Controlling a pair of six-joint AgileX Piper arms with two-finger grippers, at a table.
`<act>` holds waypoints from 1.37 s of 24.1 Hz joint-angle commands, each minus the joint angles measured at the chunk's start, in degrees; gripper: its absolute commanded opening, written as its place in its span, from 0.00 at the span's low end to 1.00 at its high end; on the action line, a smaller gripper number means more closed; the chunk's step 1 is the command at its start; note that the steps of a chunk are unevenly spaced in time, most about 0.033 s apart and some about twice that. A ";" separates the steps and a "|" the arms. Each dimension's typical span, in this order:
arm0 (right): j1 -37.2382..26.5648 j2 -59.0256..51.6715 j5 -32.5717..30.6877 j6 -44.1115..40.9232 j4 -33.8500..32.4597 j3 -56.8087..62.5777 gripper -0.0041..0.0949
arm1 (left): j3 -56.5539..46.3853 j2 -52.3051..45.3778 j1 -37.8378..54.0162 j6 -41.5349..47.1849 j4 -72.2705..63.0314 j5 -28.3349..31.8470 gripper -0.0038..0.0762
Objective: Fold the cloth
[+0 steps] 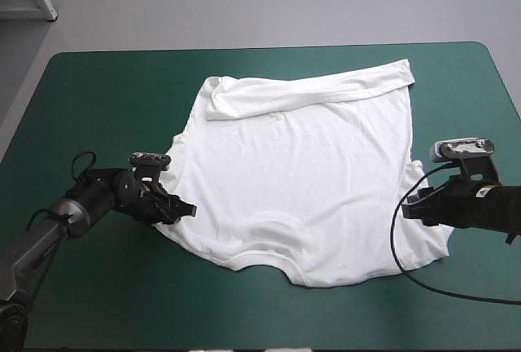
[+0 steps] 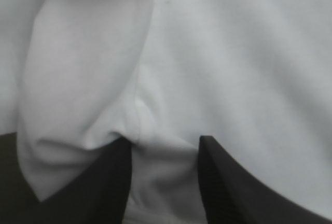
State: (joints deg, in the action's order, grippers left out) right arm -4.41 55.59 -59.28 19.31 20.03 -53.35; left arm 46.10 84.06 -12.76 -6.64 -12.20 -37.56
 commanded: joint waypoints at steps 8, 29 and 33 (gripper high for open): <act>-0.41 -0.56 -4.73 -4.44 -4.83 -1.29 0.59 | 0.74 2.59 -0.06 -5.29 -1.78 -1.39 0.07; -0.41 14.32 8.28 -6.85 -10.76 11.79 0.59 | 0.74 2.59 -0.06 -13.83 -6.04 -0.07 0.07; -0.41 20.93 7.90 -6.85 -10.89 11.79 0.53 | 0.74 2.59 -0.06 -14.05 -6.04 -0.07 0.07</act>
State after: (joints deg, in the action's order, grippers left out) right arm -4.41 75.47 -51.67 12.41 9.05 -40.58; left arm 47.00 85.95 -12.21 -20.69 -13.82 -38.33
